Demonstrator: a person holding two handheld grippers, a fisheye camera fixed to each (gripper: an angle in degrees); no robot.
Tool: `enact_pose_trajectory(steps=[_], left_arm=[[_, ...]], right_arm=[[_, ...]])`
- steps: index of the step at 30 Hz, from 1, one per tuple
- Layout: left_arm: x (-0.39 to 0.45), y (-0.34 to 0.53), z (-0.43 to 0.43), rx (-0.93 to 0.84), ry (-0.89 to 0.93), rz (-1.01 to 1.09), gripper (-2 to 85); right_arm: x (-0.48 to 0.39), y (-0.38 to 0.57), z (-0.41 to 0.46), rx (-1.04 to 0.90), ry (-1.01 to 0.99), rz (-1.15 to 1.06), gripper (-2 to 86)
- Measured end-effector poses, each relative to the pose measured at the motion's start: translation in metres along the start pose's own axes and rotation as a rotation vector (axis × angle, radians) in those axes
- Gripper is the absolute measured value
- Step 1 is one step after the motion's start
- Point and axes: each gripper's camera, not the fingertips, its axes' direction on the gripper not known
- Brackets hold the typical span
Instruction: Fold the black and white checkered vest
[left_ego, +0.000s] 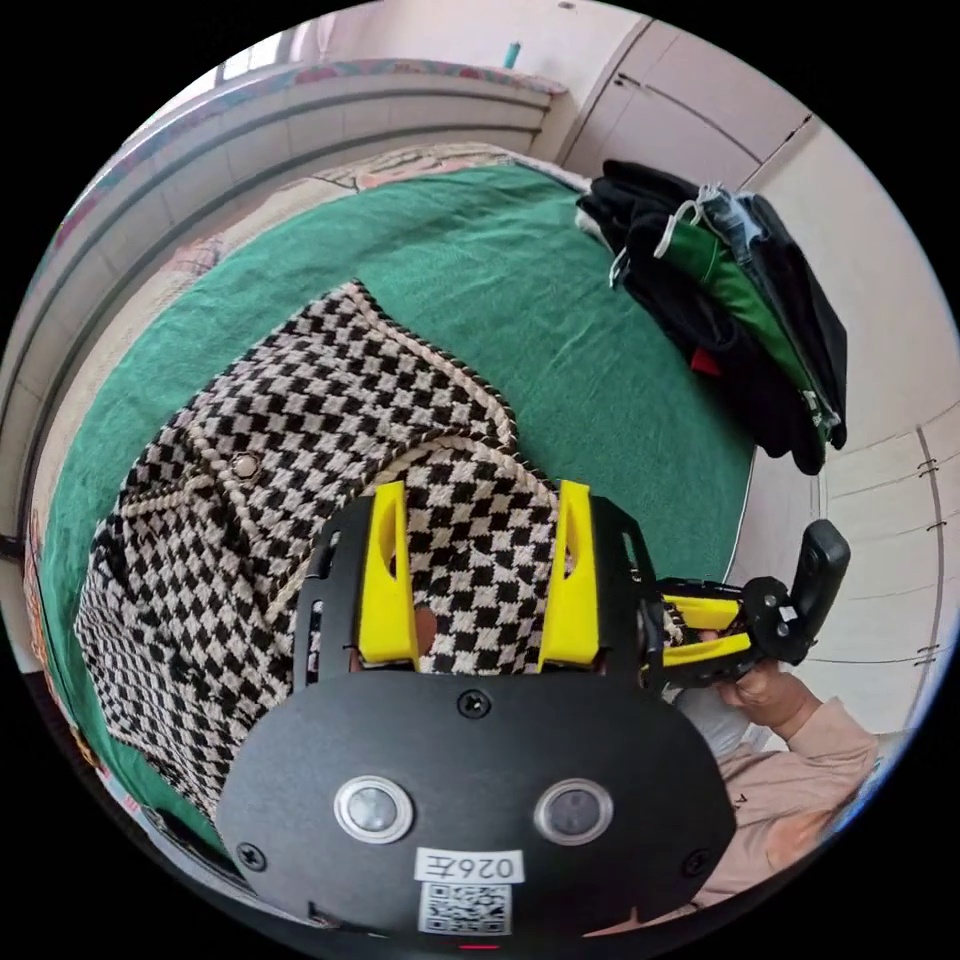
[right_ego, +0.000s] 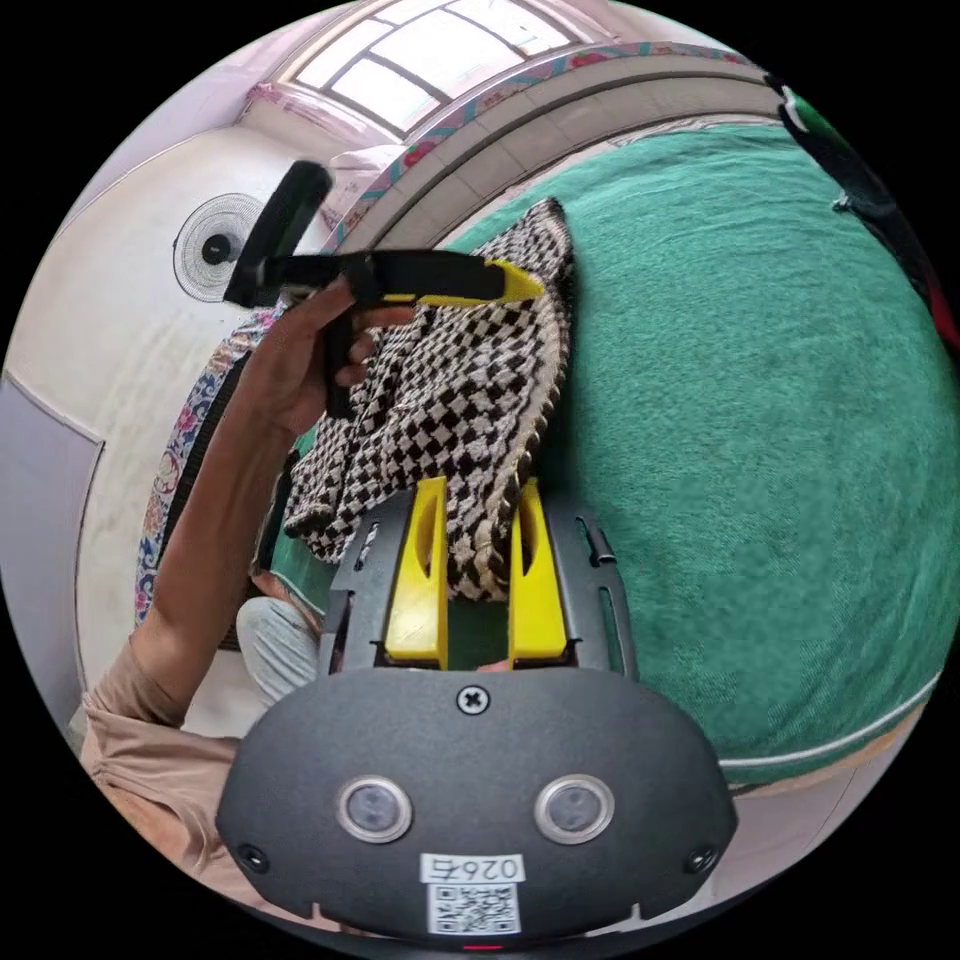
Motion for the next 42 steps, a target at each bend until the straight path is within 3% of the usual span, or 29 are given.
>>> enact_pose_trajectory(steps=[5,7,12,14,16,22,30,37,42], left_arm=[[0.030,-0.034,0.018,-0.154,-0.138,0.057,27.4],[0.048,-0.043,0.033,-0.222,-0.301,0.095,26.0],[0.040,-0.052,0.036,-0.251,-0.310,0.082,23.8],[0.029,-0.048,0.030,-0.232,-0.347,0.080,20.9],[0.010,-0.034,0.018,-0.188,-0.422,0.110,10.2],[-0.091,0.019,-0.049,0.023,-0.041,0.006,6.2],[-0.256,0.190,-0.133,0.342,0.190,-0.139,6.0],[-0.442,0.372,-0.100,0.475,0.443,-0.365,5.9],[-0.512,0.440,-0.062,0.565,0.634,-0.397,5.7]], right_arm=[[-0.003,0.025,-0.007,0.095,-0.180,-0.062,2.6],[-0.014,0.034,-0.010,0.116,-0.202,-0.117,2.1],[-0.042,0.067,-0.003,0.121,-0.038,-0.239,1.3],[-0.043,0.082,0.004,0.112,0.002,-0.277,1.1],[-0.037,0.093,0.010,0.100,-0.009,-0.291,1.1],[-0.017,0.129,0.029,0.120,-0.085,-0.292,1.5],[-0.045,0.160,0.094,0.130,-0.262,-0.412,2.0],[-0.111,0.196,0.284,-0.133,-0.123,-0.575,2.6],[-0.099,0.217,0.384,-0.262,-0.146,-0.465,2.9]])
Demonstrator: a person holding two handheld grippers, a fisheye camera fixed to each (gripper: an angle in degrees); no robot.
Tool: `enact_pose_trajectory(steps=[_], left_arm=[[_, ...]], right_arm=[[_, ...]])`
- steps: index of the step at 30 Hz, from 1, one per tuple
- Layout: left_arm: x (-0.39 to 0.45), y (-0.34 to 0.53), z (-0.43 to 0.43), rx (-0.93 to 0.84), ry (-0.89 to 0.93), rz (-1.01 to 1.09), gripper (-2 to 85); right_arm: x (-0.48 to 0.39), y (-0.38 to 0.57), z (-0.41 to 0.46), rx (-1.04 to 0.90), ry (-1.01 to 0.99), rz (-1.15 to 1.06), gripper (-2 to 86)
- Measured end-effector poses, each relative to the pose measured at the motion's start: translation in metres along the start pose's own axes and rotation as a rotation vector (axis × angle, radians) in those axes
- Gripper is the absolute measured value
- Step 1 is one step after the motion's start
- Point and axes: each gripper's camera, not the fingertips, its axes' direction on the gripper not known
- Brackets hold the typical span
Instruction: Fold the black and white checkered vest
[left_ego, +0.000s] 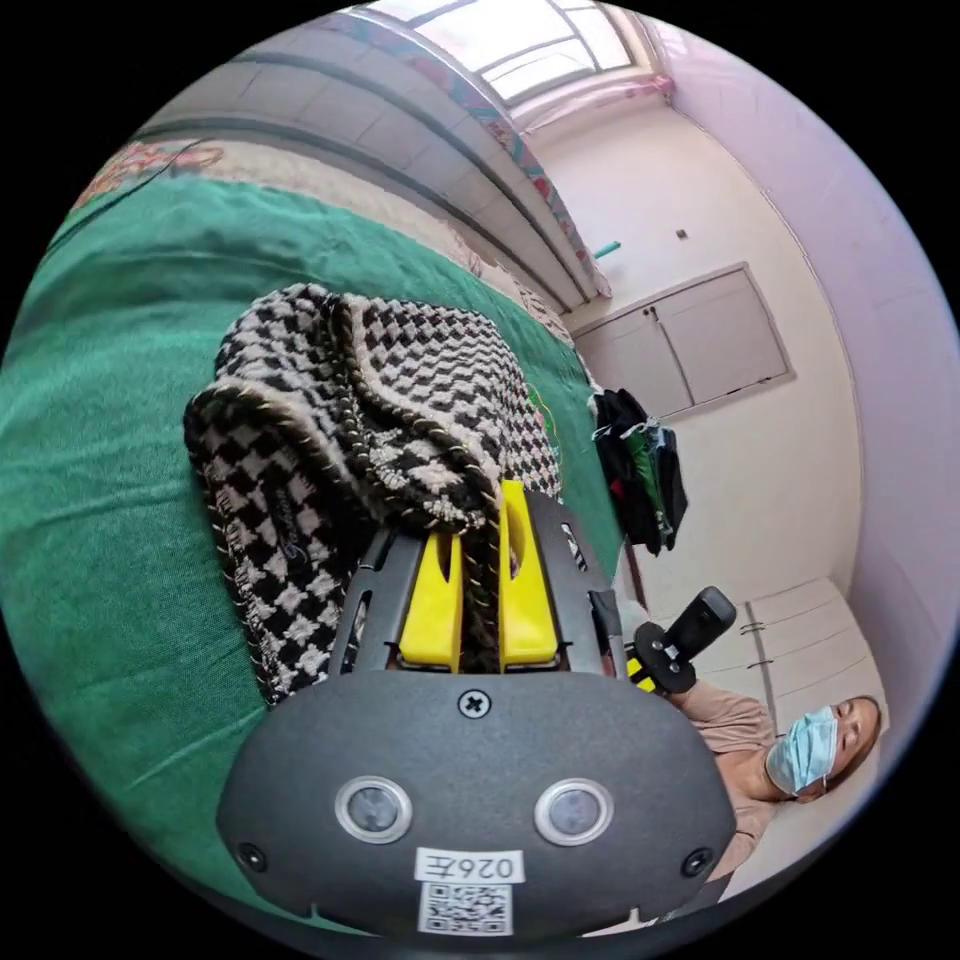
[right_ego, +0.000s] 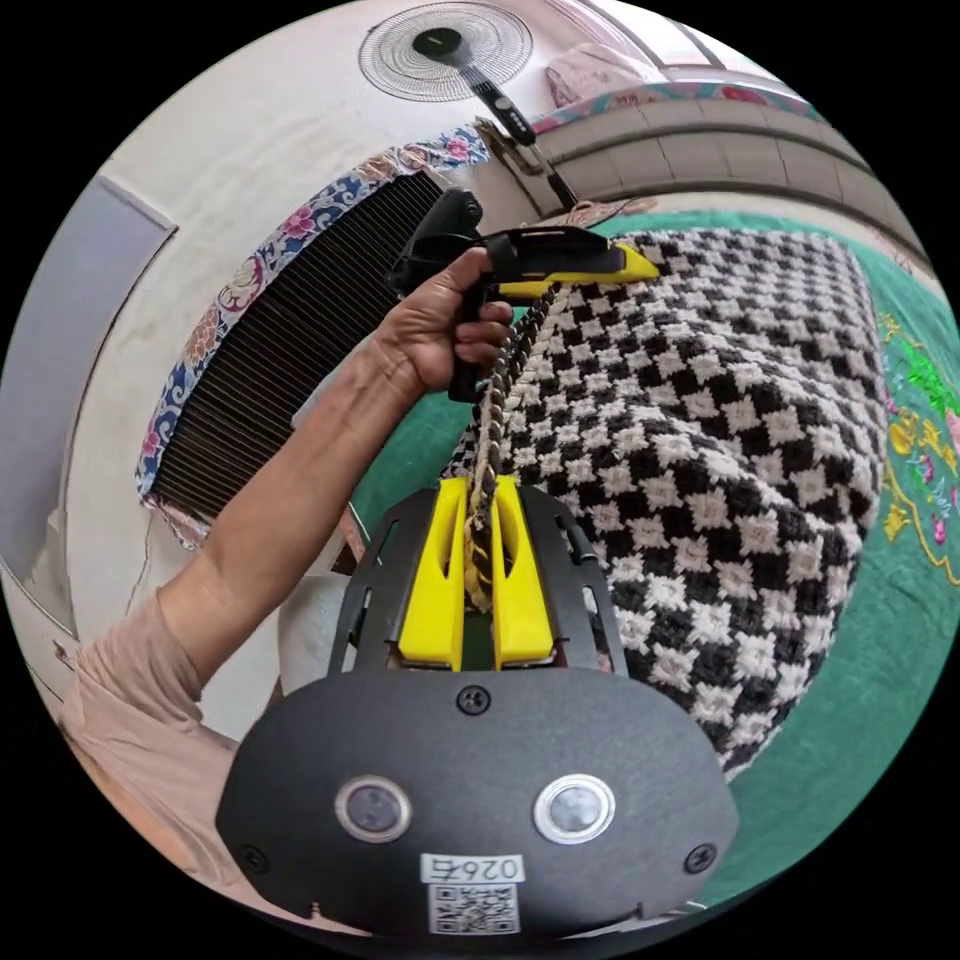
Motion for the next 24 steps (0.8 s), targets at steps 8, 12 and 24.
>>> enact_pose_trajectory(steps=[8,12,24], left_arm=[[-0.056,0.007,-0.043,-0.032,-0.082,-0.039,6.6],[-0.086,0.048,-0.077,0.046,0.013,-0.079,6.6],[0.102,0.140,-0.054,0.000,-0.152,0.320,-0.9]], right_arm=[[-0.024,-0.008,0.117,-0.097,0.204,-0.134,7.2],[-0.043,0.015,0.160,-0.257,0.274,-0.278,14.1],[0.119,0.191,0.018,0.077,0.318,-0.018,7.3]])
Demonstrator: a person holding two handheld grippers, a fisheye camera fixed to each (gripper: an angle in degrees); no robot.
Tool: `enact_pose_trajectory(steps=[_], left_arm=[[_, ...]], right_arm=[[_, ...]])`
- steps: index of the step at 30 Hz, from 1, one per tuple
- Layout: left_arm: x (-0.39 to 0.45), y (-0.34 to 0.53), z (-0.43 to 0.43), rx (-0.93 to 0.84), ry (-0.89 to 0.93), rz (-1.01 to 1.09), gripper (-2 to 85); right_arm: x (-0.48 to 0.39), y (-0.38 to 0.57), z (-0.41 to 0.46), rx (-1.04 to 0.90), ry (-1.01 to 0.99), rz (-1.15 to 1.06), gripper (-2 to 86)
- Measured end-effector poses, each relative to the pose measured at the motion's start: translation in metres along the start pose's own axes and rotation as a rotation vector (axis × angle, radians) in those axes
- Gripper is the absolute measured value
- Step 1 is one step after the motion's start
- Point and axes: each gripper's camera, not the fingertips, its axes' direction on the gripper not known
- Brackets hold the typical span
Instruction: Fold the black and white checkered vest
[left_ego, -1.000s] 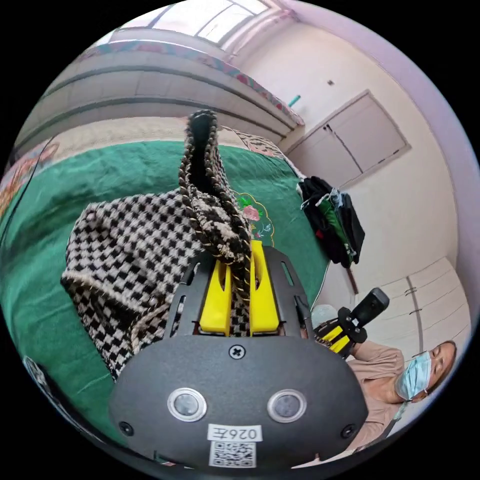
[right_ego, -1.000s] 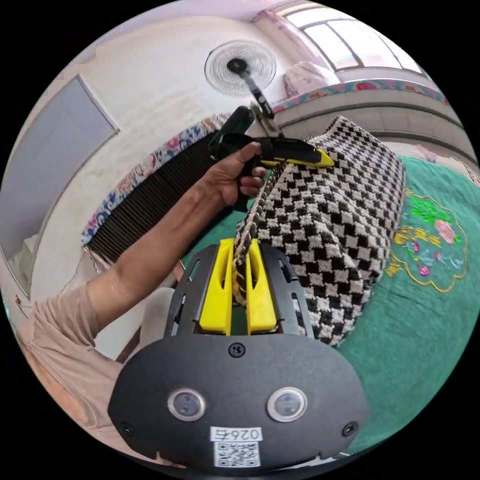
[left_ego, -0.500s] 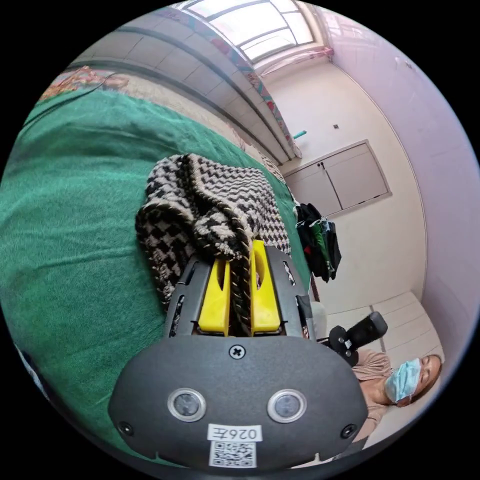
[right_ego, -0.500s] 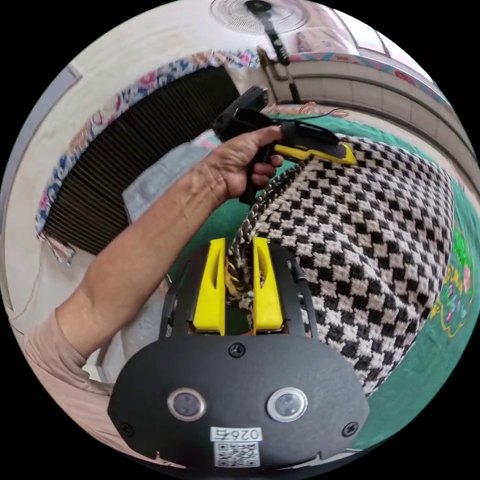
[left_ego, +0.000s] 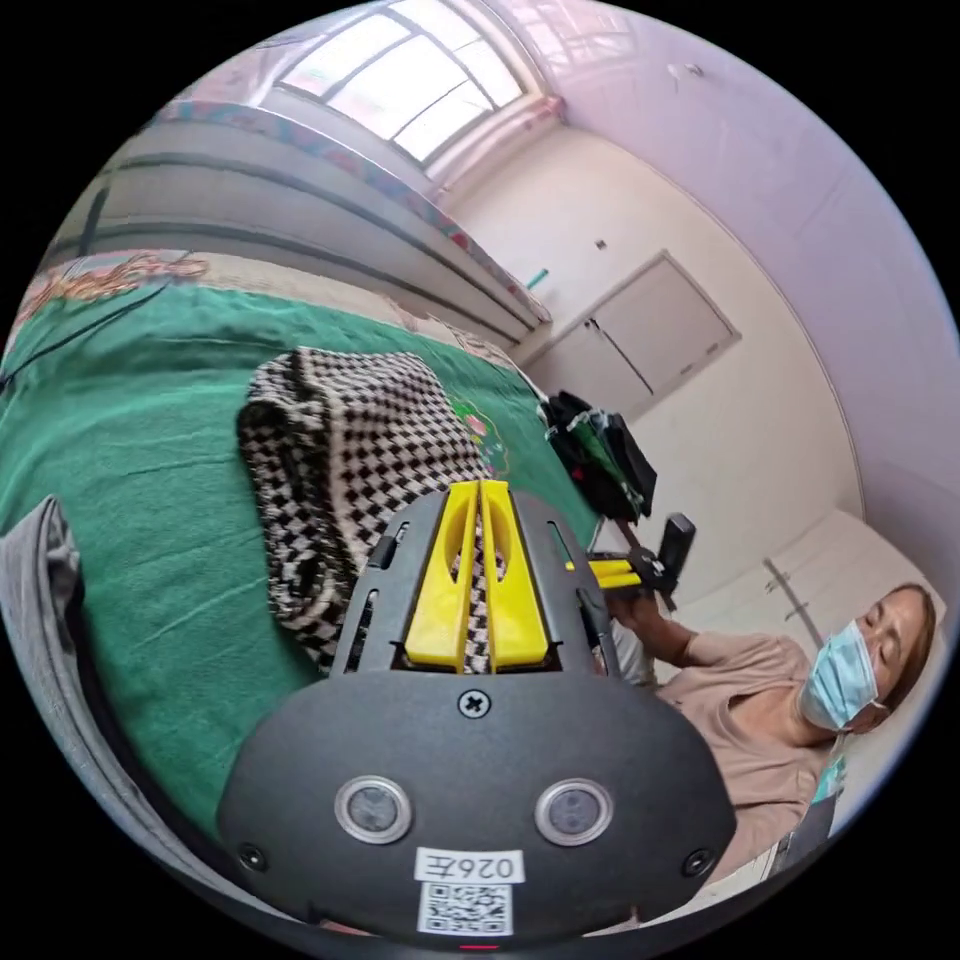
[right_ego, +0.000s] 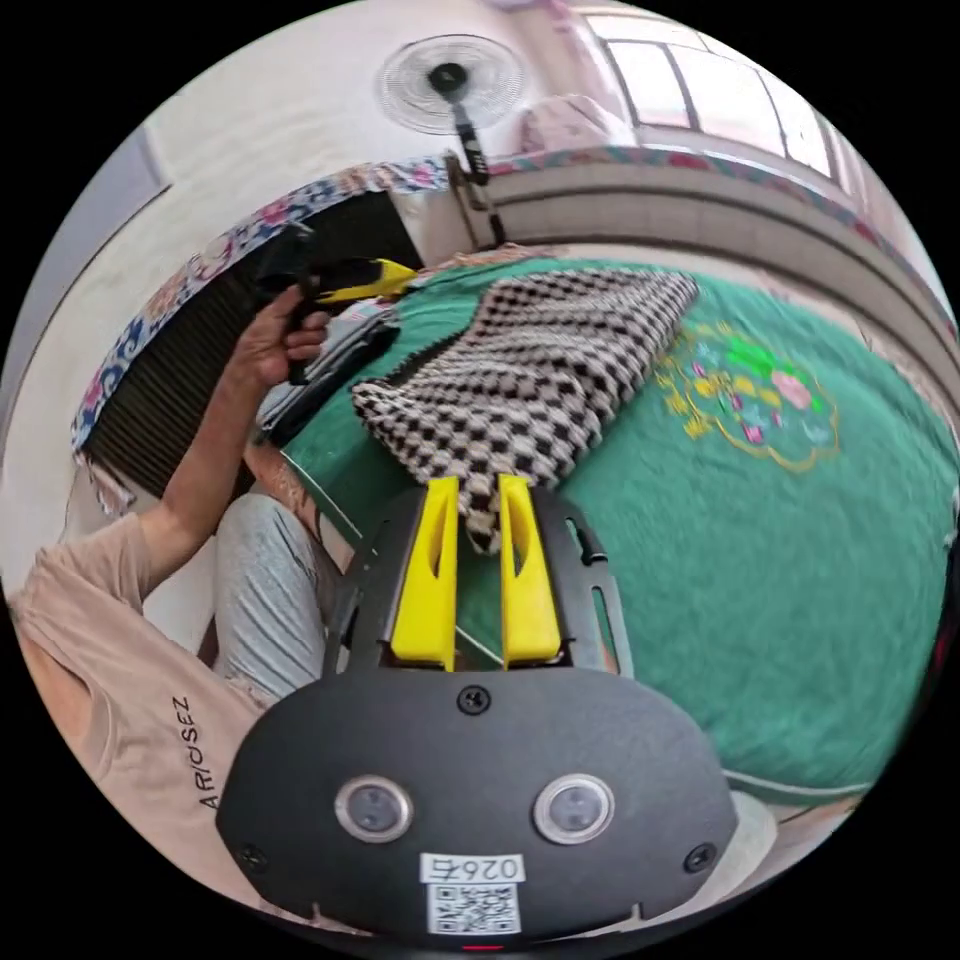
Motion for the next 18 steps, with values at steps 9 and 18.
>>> enact_pose_trajectory(steps=[9,18], left_arm=[[-0.023,0.027,0.075,-0.306,-0.398,-0.176,-0.9],[0.068,0.038,0.147,-0.329,-0.197,0.243,-1.0]], right_arm=[[-0.025,0.016,0.074,-0.185,0.182,-0.198,-0.5],[0.044,-0.013,0.011,0.046,0.083,-0.029,-0.9]])
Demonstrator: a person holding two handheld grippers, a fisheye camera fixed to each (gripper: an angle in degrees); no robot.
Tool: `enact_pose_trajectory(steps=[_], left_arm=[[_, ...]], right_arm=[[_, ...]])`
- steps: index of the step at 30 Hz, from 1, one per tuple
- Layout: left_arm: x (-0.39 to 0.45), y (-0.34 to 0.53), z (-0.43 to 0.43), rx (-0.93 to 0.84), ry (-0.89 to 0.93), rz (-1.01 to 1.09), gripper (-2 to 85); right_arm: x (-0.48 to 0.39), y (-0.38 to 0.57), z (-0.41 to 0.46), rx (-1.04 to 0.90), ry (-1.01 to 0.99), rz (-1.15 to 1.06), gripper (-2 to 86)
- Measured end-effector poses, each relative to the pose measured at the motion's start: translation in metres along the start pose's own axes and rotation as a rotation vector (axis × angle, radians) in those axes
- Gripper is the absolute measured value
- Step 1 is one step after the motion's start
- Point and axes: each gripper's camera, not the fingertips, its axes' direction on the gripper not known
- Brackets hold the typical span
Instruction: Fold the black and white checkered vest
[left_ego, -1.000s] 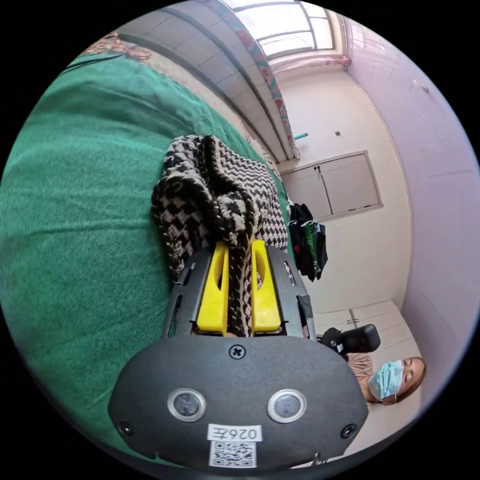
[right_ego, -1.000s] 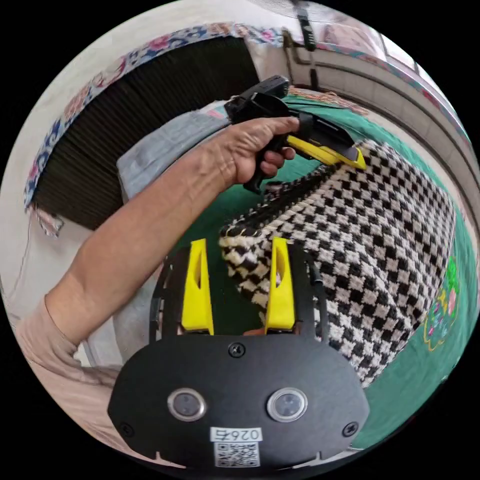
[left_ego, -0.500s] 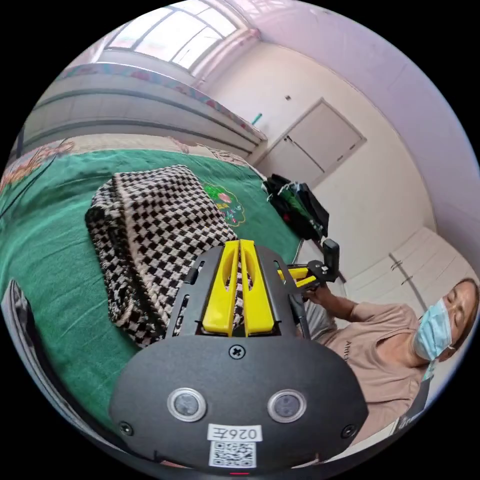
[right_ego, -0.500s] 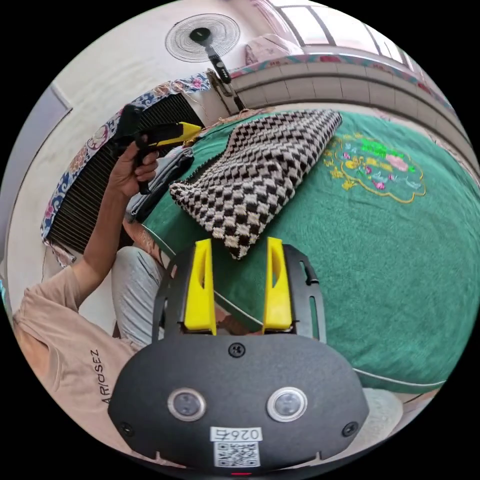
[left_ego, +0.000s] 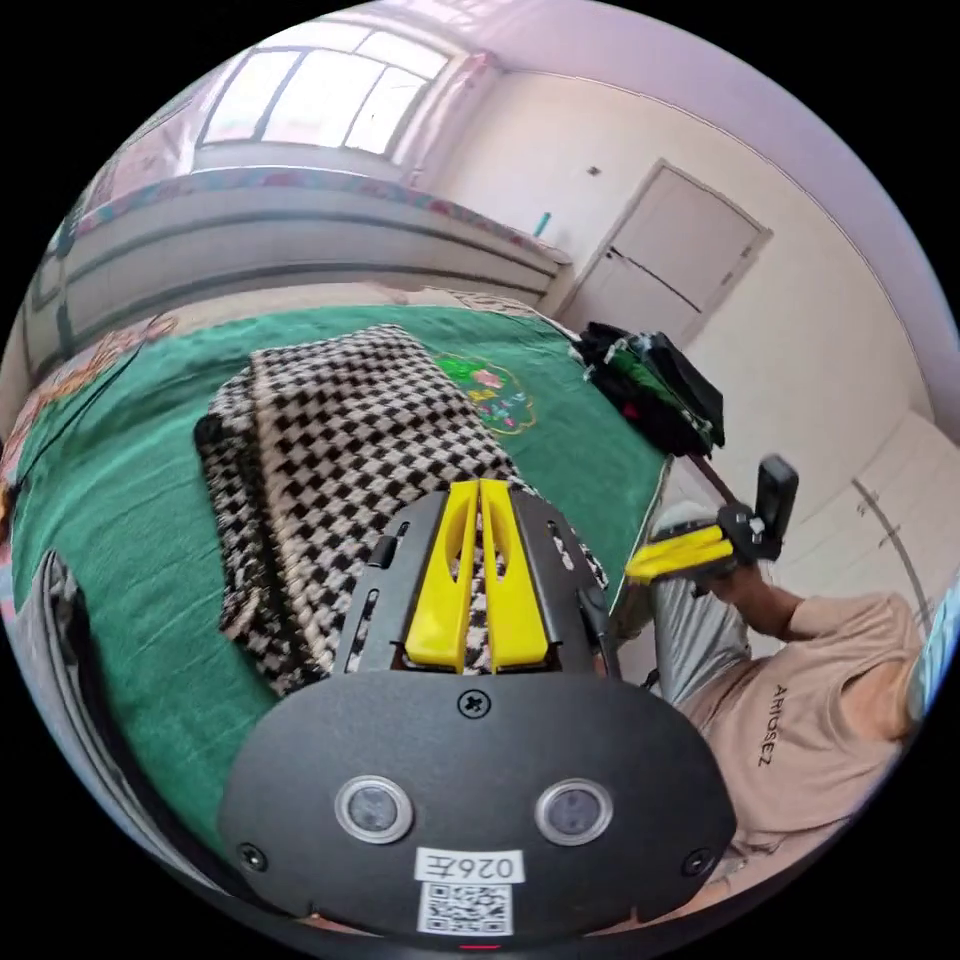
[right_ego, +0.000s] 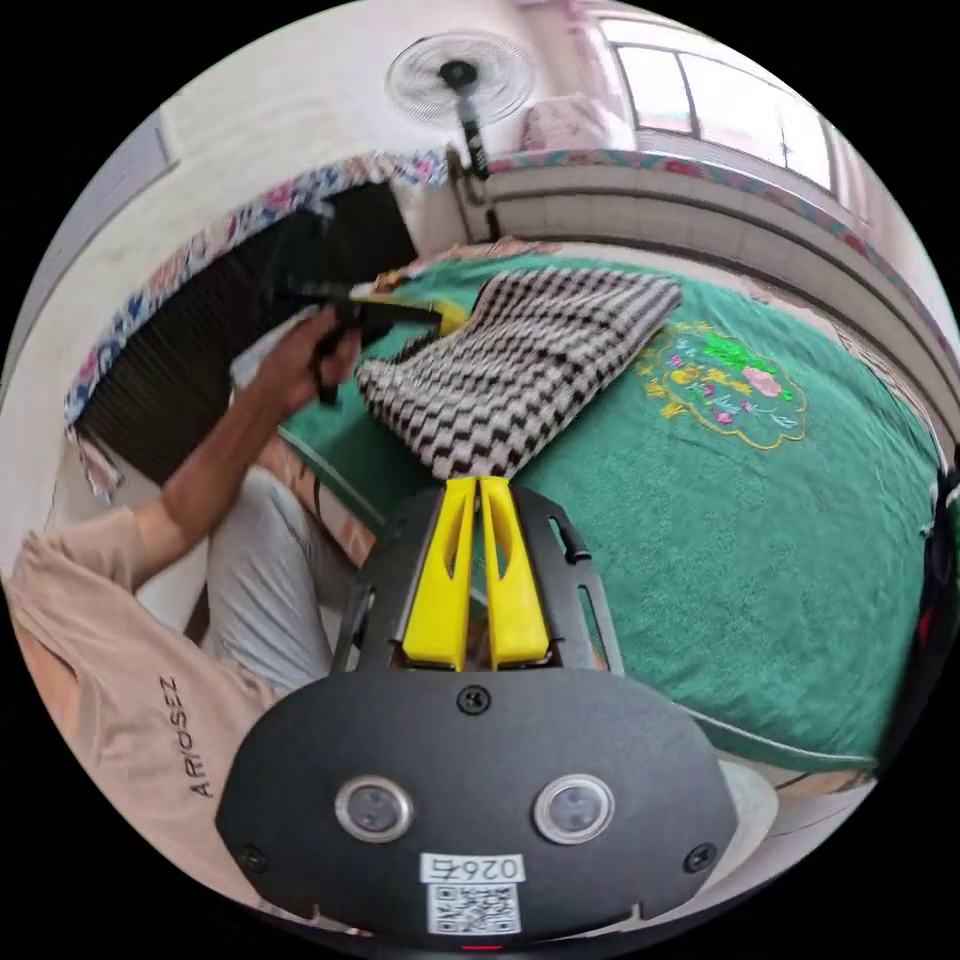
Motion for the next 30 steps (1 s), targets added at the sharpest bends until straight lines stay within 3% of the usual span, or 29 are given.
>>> enact_pose_trajectory(steps=[1,2,3,4,6,7,10,11,14,16,19,23,28,30], left_arm=[[0.005,-0.004,0.043,-0.247,0.009,0.057,-1.0],[0.006,-0.001,0.052,-0.251,-0.010,0.058,-1.0],[0.005,0.009,0.045,-0.147,0.009,0.054,-1.0],[0.000,0.013,0.038,-0.159,0.052,0.017,-1.0],[0.002,0.016,0.023,-0.139,0.108,0.016,-1.0],[0.012,0.021,0.007,-0.004,0.100,0.048,-1.0],[0.027,0.021,0.001,0.153,0.098,0.085,-1.0],[0.027,0.019,0.007,0.133,0.093,0.089,-1.0],[0.015,0.006,0.060,-0.143,0.043,0.037,-1.0],[-0.004,0.011,0.071,-0.114,0.148,-0.022,-1.0],[-0.028,0.028,0.077,-0.087,0.264,-0.072,-1.0],[-0.049,0.044,0.078,-0.095,0.410,-0.120,-1.0],[-0.056,0.075,0.008,0.275,0.275,-0.117,-1.0],[-0.065,0.080,0.016,0.236,0.190,-0.189,-1.0]], right_arm=[[0.017,-0.017,0.004,0.015,0.015,0.012,-0.9],[0.031,-0.033,0.026,-0.078,0.008,-0.021,-0.9],[0.037,-0.040,0.043,-0.175,-0.024,-0.037,-0.9],[0.046,-0.046,0.076,-0.357,-0.111,-0.060,-0.8],[0.053,-0.047,0.094,-0.425,-0.164,-0.086,-0.7],[0.062,-0.056,0.090,-0.387,-0.153,-0.077,-0.4],[0.117,-0.103,0.065,-0.179,-0.099,0.092,1.5],[0.149,-0.127,0.057,-0.095,-0.117,0.187,3.6],[0.234,-0.187,0.063,0.029,-0.149,0.427,10.5],[0.274,-0.222,0.088,0.031,-0.175,0.508,12.4],[0.319,-0.268,0.142,-0.096,-0.386,0.511,7.2],[0.334,-0.283,0.125,-0.096,-0.378,0.448,5.7],[0.289,-0.263,0.045,0.222,-0.070,0.393,2.6],[0.251,-0.277,0.041,0.279,-0.015,0.297,1.0]])
